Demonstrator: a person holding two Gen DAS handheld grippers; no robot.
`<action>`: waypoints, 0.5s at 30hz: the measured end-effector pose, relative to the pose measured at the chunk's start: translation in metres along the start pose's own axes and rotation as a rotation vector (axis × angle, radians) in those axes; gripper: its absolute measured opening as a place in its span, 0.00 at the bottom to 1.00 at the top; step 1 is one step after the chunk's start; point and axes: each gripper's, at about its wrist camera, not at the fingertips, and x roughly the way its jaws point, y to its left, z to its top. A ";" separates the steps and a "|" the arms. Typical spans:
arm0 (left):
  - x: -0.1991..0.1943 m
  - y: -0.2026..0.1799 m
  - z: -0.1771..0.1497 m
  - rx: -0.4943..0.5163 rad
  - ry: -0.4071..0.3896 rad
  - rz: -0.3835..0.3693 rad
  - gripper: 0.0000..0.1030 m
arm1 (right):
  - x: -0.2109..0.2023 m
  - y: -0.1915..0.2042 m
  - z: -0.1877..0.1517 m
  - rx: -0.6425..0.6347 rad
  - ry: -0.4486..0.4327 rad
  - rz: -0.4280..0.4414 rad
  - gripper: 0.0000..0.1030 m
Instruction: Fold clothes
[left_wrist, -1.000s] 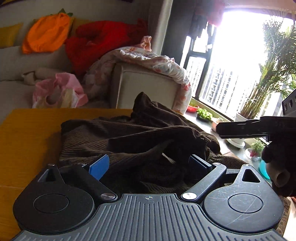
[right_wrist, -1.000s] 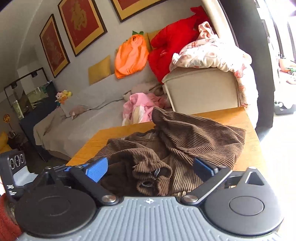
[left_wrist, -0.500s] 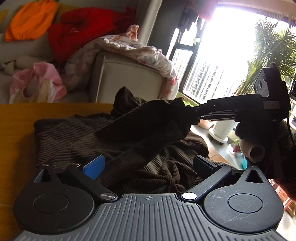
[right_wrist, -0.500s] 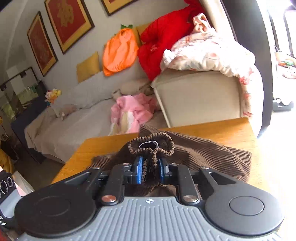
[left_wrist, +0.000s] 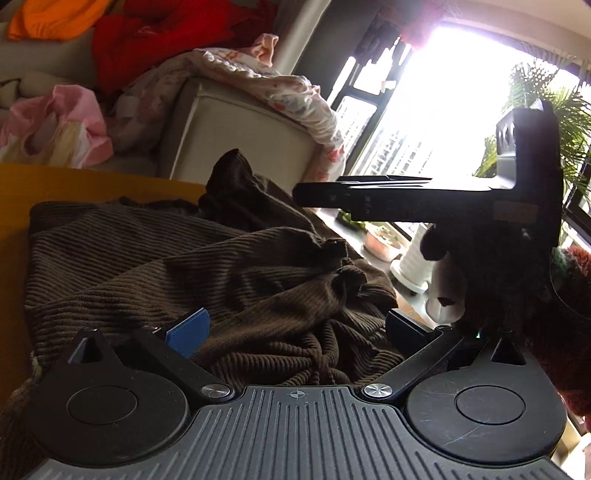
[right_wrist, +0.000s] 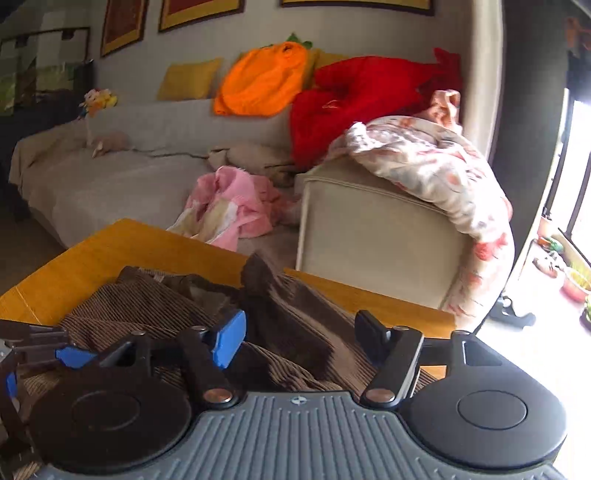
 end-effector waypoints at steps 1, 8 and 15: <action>-0.001 0.001 0.000 -0.001 -0.006 -0.002 1.00 | 0.013 0.010 0.006 -0.029 0.011 -0.006 0.67; -0.006 0.008 -0.003 -0.043 -0.034 -0.032 1.00 | 0.090 0.020 0.024 -0.112 0.090 -0.084 0.28; -0.007 0.015 -0.003 -0.079 -0.038 -0.051 1.00 | -0.001 -0.066 0.009 0.090 -0.064 -0.137 0.09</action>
